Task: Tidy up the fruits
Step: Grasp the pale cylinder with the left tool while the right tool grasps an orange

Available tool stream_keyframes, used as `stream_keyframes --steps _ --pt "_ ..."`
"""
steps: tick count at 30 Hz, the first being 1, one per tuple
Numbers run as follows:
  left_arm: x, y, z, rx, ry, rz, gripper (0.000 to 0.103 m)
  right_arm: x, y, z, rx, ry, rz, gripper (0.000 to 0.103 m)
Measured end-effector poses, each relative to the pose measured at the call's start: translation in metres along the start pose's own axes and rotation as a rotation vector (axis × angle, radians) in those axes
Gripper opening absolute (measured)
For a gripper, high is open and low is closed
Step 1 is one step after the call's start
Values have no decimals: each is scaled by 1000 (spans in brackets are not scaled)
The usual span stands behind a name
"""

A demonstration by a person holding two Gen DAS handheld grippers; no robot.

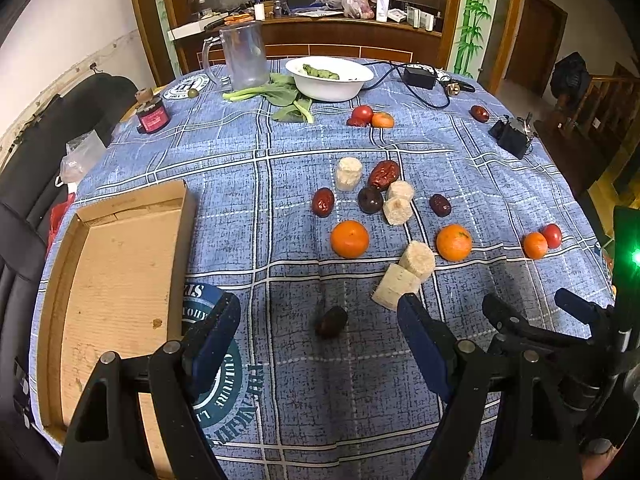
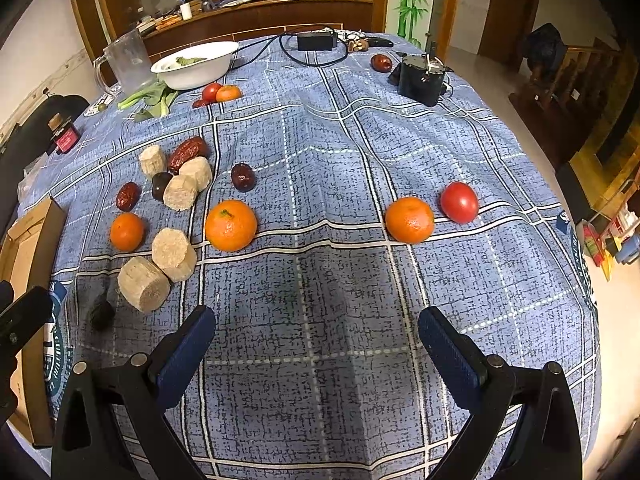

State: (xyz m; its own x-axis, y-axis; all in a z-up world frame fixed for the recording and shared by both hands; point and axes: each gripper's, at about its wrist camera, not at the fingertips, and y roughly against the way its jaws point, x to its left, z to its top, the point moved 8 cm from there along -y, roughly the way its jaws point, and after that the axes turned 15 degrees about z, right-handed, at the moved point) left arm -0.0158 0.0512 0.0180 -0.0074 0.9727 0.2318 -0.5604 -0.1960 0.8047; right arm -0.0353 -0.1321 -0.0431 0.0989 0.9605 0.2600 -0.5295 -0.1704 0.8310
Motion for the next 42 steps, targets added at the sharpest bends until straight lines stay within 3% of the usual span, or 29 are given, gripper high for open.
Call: stream_keyframes --steps 12,17,24,29,35,38,42 --pt "-9 -19 -6 61 23 -17 80 -13 -2 4 -15 18 -13 102" --pt "-19 -29 -11 101 53 -66 80 -34 11 13 -56 13 -34 102" --pt "-45 -33 -4 97 30 -171 80 -69 23 31 -89 -3 -25 102" --pt "-63 -38 -6 109 -20 -253 65 -97 24 47 -99 -35 2 102" --pt "-73 -51 -8 132 -44 -274 64 -97 8 55 -55 -37 81 88" --pt "-75 -61 -9 154 -47 -263 64 -91 -4 53 -22 -24 106 85" --pt "-80 -63 -6 150 -64 -259 63 -95 -10 50 -12 -26 88 82"
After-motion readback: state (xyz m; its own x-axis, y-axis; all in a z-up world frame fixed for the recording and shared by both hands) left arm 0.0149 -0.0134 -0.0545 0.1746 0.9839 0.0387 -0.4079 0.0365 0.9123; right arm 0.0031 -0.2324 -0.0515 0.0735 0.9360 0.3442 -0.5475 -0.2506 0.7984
